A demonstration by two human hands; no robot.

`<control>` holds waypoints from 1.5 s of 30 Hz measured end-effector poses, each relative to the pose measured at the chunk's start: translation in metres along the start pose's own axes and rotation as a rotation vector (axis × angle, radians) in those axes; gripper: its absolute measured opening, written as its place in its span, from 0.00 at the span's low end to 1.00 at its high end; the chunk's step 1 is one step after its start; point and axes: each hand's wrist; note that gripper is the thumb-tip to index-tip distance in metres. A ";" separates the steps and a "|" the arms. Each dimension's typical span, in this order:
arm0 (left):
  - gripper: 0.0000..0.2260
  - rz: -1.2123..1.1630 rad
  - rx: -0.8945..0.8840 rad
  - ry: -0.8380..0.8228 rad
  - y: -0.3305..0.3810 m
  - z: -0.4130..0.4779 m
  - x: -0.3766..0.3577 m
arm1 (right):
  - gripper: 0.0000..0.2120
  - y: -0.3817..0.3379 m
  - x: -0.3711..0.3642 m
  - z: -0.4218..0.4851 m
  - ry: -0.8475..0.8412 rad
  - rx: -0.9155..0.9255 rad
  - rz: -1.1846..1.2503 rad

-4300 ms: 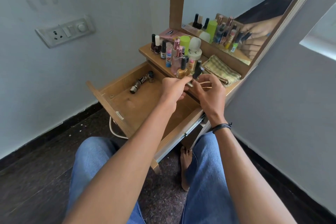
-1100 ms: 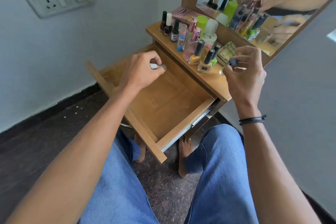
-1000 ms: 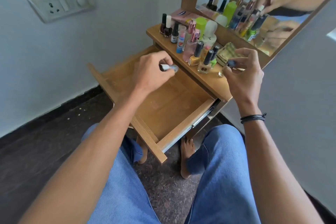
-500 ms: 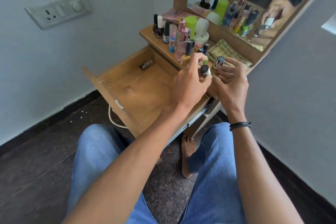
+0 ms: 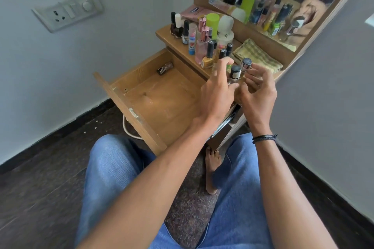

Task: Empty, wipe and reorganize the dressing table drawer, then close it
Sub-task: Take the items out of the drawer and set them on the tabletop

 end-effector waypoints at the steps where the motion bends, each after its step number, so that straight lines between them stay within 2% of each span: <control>1: 0.24 0.007 -0.011 0.007 -0.001 -0.001 -0.001 | 0.21 0.001 0.001 0.000 0.006 0.007 -0.005; 4: 0.25 0.014 -0.046 0.030 -0.003 -0.004 -0.002 | 0.20 0.002 0.002 -0.002 0.063 0.057 -0.048; 9: 0.24 -0.046 -0.053 0.034 -0.011 -0.005 0.006 | 0.14 0.006 -0.005 -0.018 0.259 0.155 -0.106; 16: 0.21 -0.077 -0.050 0.021 -0.025 -0.014 0.021 | 0.10 -0.002 -0.013 -0.027 0.375 0.429 -0.099; 20: 0.15 -0.001 -0.013 0.105 -0.046 -0.012 0.044 | 0.10 -0.014 -0.027 -0.046 0.273 0.618 -0.080; 23: 0.17 0.122 0.155 0.136 -0.077 0.009 0.073 | 0.08 -0.022 -0.041 -0.064 0.107 0.680 -0.093; 25: 0.18 0.245 0.285 0.102 -0.102 0.027 0.092 | 0.08 -0.026 -0.051 -0.074 0.003 0.686 -0.132; 27: 0.20 0.400 0.352 -0.002 -0.126 0.039 0.103 | 0.08 -0.028 -0.059 -0.083 -0.096 0.680 -0.177; 31: 0.23 0.578 0.309 -0.223 -0.155 0.048 0.103 | 0.07 -0.027 -0.072 -0.096 -0.266 0.626 -0.242; 34: 0.25 0.649 0.250 -0.306 -0.168 0.054 0.100 | 0.06 -0.025 -0.077 -0.099 -0.353 0.575 -0.287; 38: 0.28 0.705 0.244 -0.304 -0.175 0.061 0.092 | 0.06 -0.022 -0.078 -0.094 -0.410 0.493 -0.314; 45: 0.25 0.738 0.271 -0.294 -0.182 0.072 0.090 | 0.06 -0.021 -0.078 -0.094 -0.443 0.442 -0.314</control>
Point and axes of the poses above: each hand's wrist, its own z-axis towards the middle knuckle, its own x-axis out of the back of the hand, y = z × x, and after that the axes turned 4 degrees about -z, right-handed
